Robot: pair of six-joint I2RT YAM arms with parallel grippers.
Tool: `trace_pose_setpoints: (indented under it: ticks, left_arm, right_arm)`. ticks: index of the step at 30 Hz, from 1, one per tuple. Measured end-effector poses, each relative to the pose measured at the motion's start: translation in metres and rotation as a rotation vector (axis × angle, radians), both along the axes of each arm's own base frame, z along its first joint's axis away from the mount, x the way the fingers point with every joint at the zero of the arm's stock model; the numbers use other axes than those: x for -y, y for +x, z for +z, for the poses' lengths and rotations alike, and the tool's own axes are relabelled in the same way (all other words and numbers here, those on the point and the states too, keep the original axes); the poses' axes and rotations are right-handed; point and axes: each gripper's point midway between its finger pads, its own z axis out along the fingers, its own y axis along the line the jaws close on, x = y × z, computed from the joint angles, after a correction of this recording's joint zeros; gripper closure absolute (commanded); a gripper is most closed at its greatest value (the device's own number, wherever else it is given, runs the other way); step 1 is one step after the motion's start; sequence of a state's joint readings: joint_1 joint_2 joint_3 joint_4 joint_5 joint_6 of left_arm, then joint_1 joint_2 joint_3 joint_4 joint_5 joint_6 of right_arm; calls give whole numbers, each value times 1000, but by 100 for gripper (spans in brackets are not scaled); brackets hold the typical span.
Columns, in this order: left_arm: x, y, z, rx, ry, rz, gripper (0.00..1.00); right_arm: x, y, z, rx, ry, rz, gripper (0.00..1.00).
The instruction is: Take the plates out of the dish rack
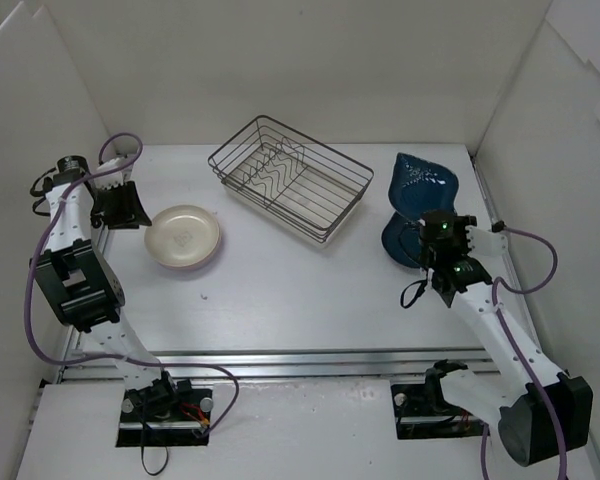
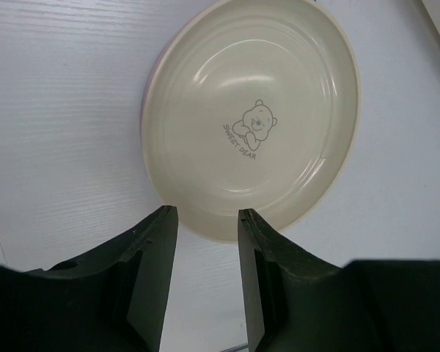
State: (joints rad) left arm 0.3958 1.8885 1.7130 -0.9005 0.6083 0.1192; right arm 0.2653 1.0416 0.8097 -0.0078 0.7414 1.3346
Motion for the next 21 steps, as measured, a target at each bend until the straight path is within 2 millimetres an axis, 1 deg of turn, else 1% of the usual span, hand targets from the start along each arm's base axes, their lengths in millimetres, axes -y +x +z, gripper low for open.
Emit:
trace_pose_setpoints:
  ticks: [3,5,10,12,15,18,21]
  left_arm:
    - [0,-2,0,0,-5,2,62]
    - [-1,-2,0,1,-5,3,62]
    - [-2,-2,-1,1,-5,7,62]
    - [-2,-5,-3,-5,-7,7,62]
    - [-1,-8,-5,-12,-10,8,62]
    - [-1,-9,-3,-8,-8,9,62]
    - [-4,-10,-1,-3,-5,14,62]
  right_arm:
    - [4,-16,-31,-47,52,-34,100]
    - [5,-23,-49,-82,72,-49,100]
    - [6,-34,-81,-113,148,-91,100]
    - [5,-34,-91,-112,178,-108,100]
    - [3,-31,-112,-158,194,-125,100]
    - [1,-25,-129,-186,210,-137,100]
    - [-1,-22,-143,-201,232,-145,100]
